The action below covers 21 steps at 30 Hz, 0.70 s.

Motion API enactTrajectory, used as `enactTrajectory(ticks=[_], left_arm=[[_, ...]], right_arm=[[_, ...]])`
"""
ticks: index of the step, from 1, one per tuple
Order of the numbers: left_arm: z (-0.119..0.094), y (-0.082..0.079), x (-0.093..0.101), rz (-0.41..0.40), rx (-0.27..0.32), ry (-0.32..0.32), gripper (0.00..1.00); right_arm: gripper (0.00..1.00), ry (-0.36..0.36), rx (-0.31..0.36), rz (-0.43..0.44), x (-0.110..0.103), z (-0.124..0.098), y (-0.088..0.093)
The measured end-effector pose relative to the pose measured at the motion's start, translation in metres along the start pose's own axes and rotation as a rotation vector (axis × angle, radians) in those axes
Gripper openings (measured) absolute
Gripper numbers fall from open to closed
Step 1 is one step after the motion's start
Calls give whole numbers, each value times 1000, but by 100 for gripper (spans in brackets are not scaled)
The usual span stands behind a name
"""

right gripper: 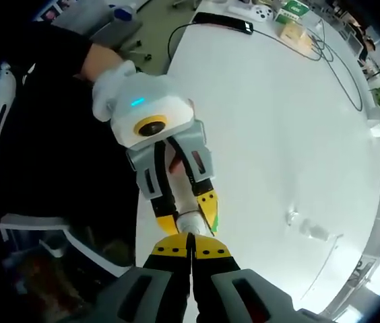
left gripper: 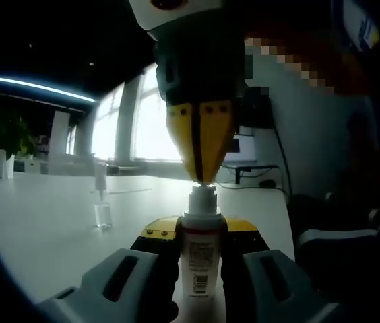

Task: Clamp pump bottle remove cover press pump head put on cover

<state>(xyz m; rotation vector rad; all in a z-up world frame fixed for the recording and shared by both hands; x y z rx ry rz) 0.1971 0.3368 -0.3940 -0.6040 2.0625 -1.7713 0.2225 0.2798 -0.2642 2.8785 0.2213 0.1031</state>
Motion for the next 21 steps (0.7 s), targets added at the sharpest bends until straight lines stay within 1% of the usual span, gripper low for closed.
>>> enactTrajectory(ticks=[4, 7, 12, 21], left_arm=[[0, 0, -1, 0, 0, -1, 14], [0, 0, 0, 2, 1, -2, 14], [0, 0, 1, 1, 2, -1, 14], [0, 0, 1, -2, 2, 0, 14]], right_arm=[[0, 9, -8, 24, 1, -1, 1], [0, 5, 12, 52, 1, -4, 5], [0, 6, 46, 53, 1, -6, 10], [0, 0, 56, 48, 1, -5, 10]])
Point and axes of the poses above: the point that each gripper's makers call its tool centre point, and the gripper's own axes: z roughly forward along the fingers, x roughly to its right, y roughly out of its underside, the point moved 10 cm from there along -z, roughly backward along the fingers, and after that the axes turned 15 degrees about -x, right-handed, at the moved point
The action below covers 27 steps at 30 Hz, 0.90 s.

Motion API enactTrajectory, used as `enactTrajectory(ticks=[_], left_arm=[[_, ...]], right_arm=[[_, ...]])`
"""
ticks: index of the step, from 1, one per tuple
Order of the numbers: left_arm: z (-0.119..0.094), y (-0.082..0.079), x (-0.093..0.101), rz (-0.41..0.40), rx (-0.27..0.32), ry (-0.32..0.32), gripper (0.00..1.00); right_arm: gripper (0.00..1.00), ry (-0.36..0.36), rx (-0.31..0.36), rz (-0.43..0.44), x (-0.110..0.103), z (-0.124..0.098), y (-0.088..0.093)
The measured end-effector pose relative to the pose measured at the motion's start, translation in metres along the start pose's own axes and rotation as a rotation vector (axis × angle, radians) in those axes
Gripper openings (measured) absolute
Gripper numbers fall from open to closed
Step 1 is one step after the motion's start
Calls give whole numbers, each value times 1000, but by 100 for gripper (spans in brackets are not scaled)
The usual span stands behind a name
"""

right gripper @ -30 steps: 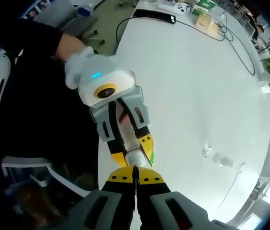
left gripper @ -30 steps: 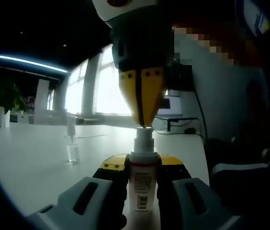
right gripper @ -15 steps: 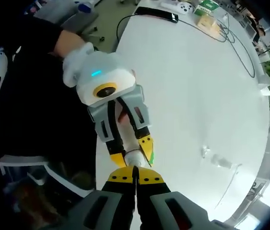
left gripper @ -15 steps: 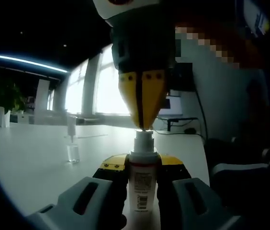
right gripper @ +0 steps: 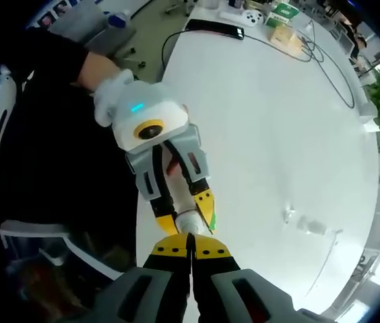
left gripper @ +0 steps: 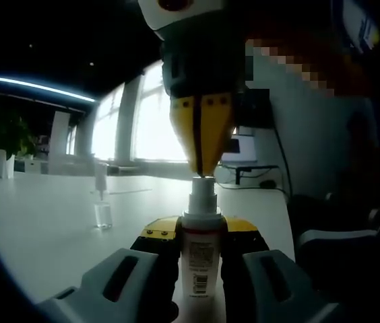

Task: Clamp pump bottle remove cover press pump head put on cover

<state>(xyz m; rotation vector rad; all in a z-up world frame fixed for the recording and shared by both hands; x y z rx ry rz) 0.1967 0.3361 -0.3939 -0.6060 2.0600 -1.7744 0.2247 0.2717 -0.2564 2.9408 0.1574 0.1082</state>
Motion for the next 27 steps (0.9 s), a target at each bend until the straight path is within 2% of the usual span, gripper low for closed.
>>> enactTrajectory(ticks=[16, 20, 27], left_arm=[[0, 0, 0, -1, -1, -4, 14], [0, 0, 0, -2, -1, -4, 14], [0, 0, 0, -2, 0, -4, 14]], right_arm=[[0, 22, 61, -12, -2, 0, 7], [0, 15, 42, -31, -4, 0, 14], [2, 50, 135, -7, 0, -10, 17]])
Point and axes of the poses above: the point that each gripper's makers call its tool centre point, and the gripper's own axes: z roughly forward along the fingers, x roughly to its right, y roughly out of its underside, the point moved 10 cm from there along -z, roughly backward along the fingers, and after that the axes turned 15 degrees about -x, right-handed, at the moved point
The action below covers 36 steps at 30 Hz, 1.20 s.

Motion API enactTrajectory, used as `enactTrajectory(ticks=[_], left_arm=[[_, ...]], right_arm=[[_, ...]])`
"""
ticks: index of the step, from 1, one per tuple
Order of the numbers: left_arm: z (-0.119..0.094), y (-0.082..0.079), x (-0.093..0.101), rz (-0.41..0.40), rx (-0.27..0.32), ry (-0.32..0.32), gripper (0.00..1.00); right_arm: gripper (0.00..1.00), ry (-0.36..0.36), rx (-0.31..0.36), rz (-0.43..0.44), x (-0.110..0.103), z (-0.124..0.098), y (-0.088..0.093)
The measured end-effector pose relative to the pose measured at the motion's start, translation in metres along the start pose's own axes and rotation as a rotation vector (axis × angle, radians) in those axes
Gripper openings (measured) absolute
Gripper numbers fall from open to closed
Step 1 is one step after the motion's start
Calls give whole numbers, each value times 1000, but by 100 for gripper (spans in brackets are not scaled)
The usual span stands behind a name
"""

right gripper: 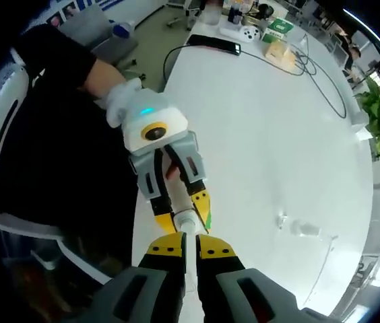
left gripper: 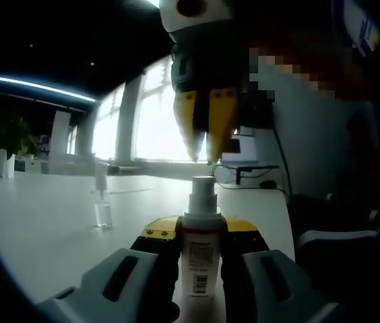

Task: Clamp pump bottle remove cover press pump head put on cover

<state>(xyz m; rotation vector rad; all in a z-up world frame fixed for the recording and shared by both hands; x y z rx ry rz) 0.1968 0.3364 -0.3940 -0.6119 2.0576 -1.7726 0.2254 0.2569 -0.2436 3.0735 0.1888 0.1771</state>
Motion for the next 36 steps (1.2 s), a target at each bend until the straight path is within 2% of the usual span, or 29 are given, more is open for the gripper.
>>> enactTrajectory(ticks=[5, 8, 9, 21, 27, 36], left_arm=[[0, 0, 0, 0, 0, -1, 14], [0, -1, 1, 1, 0, -1, 14], [0, 0, 0, 0, 0, -1, 14], [0, 0, 0, 1, 0, -2, 14], [0, 0, 0, 1, 0, -3, 14], [0, 0, 0, 2, 0, -4, 14]], right_arm=[[2, 20, 56, 3, -1, -3, 4], [4, 14, 145, 29, -3, -4, 7], [5, 16, 149, 32, -3, -4, 10], [8, 105, 414, 154, -3, 2, 35], [10, 150, 429, 177, -8, 11, 45], [11, 227, 589, 302, -14, 10, 55]])
Point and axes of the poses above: the point that each gripper's makers call its tool centre point, and the gripper's own axes: z roughly forward along the fingers, x roughly to its right, y roughly out of its underside, the point moved 10 cm from there along -z, roughly backward along the fingers, and after that the axes turned 15 degrees about -x, right-handed, at the moved point
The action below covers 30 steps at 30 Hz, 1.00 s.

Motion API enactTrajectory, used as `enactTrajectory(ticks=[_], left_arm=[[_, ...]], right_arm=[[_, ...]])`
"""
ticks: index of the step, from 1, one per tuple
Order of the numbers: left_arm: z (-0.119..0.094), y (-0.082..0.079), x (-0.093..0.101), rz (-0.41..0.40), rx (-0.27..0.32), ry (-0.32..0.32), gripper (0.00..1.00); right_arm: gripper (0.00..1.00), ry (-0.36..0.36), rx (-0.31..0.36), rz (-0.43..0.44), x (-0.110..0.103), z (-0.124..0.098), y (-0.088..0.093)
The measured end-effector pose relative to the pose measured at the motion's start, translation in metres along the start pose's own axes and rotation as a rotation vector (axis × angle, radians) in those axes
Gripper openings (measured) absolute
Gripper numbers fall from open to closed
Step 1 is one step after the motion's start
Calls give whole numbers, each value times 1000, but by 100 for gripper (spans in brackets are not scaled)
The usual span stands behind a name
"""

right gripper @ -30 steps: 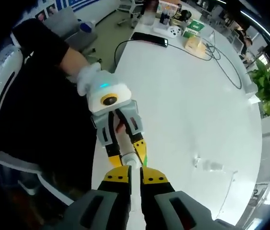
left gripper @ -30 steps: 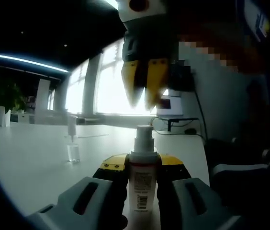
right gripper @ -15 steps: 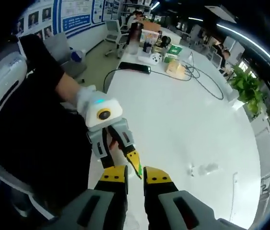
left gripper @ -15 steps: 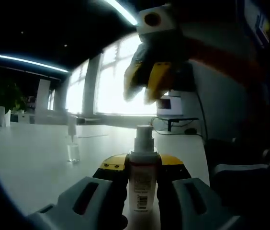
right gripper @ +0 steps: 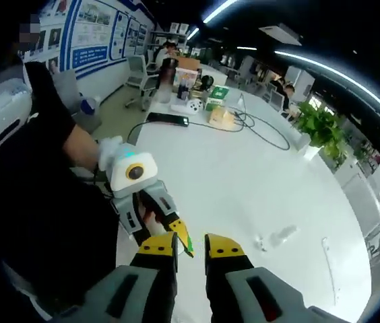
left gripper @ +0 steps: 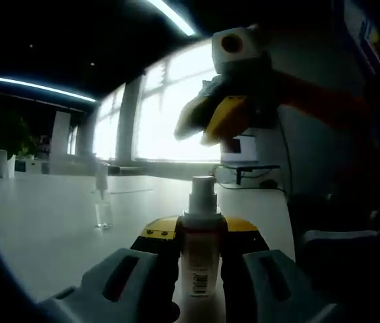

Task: Clamp pump bottle remove cover press pump head put on cover

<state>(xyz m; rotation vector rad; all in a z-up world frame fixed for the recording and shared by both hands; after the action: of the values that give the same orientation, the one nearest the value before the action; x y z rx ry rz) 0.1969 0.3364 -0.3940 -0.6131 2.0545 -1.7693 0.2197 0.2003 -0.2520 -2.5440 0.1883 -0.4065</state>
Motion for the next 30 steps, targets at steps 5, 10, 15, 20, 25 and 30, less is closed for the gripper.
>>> enactTrajectory(ticks=[5, 10, 15, 20, 25, 30], left_arm=[[0, 0, 0, 0, 0, 1, 14], [0, 0, 0, -1, 0, 0, 14], [0, 0, 1, -1, 0, -1, 14], [0, 0, -2, -1, 0, -1, 14], [0, 0, -1, -2, 0, -1, 14], [0, 0, -1, -1, 0, -3, 14]], right_arm=[[12, 56, 91, 93, -1, -6, 14], [14, 108, 170, 179, -4, -6, 26], [14, 138, 194, 213, -4, -3, 39], [14, 171, 261, 264, -12, -5, 44], [14, 208, 380, 379, -13, -7, 54], [14, 277, 413, 411, -27, 2, 69]])
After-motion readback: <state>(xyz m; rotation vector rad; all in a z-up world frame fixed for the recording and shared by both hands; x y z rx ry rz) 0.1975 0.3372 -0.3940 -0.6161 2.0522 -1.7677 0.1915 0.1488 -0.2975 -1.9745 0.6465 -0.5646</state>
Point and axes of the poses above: the point that each gripper's makers call its tool centre point, and the gripper's own axes: z roughly forward along the fingers, x roughly to its right, y roughly out of its underside, the point moved 10 cm from there along -z, roughly backward along the fingers, and after that the axes turned 15 degrees about -x, right-handed, at the moved point
